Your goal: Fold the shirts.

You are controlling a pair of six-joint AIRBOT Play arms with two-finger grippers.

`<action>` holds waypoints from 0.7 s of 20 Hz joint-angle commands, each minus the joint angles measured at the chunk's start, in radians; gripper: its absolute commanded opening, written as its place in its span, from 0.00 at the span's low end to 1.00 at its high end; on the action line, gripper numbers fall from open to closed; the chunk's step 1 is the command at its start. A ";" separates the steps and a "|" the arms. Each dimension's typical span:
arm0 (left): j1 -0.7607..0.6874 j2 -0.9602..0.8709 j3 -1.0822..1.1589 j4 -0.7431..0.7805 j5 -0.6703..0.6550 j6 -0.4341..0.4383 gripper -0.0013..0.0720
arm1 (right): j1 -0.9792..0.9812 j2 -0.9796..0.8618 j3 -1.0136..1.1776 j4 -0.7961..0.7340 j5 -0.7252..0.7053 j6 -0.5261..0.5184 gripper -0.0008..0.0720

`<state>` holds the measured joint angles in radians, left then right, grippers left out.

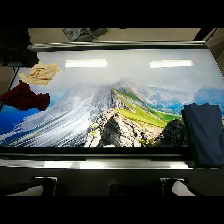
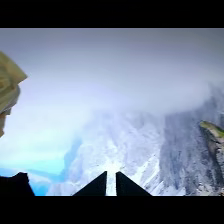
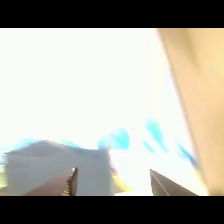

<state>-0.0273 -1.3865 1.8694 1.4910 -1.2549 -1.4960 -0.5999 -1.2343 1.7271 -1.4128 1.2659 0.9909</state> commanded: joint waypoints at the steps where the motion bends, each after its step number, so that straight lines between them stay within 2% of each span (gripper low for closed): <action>1: -0.037 -0.012 -0.084 0.194 -0.211 -0.123 0.85 | 0.369 -0.062 -0.013 0.015 0.173 0.055 0.83; 2: -0.037 -0.008 -0.187 0.155 -0.297 -0.125 0.89 | 0.451 -0.092 -0.082 0.020 0.245 0.056 0.85; 3: -0.037 0.011 -0.308 0.113 -0.312 -0.118 0.88 | 0.510 -0.113 -0.158 0.025 0.286 0.053 0.85; 4: -0.037 0.056 -0.447 0.071 -0.257 -0.119 0.88 | 0.562 -0.124 -0.241 0.024 0.296 0.049 0.85; 5: -0.037 0.108 -0.560 0.056 -0.177 -0.145 0.82 | 0.591 -0.123 -0.310 0.023 0.272 0.064 0.85; 7: -0.037 0.200 -0.706 0.056 -0.051 -0.207 0.82 | 0.630 -0.124 -0.388 0.010 0.219 0.115 0.88; 8: -0.037 0.225 -0.737 0.056 -0.029 -0.207 0.82 | 0.636 -0.124 -0.396 0.007 0.202 0.134 0.93; 14: -0.037 0.228 -0.738 0.057 -0.030 -0.207 0.82 | 0.635 -0.123 -0.395 0.001 0.198 0.132 0.93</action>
<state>-0.0631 -1.1687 1.1580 1.5505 -1.3018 -1.6924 0.0219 -1.3560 1.3460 -1.4097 1.4662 1.1126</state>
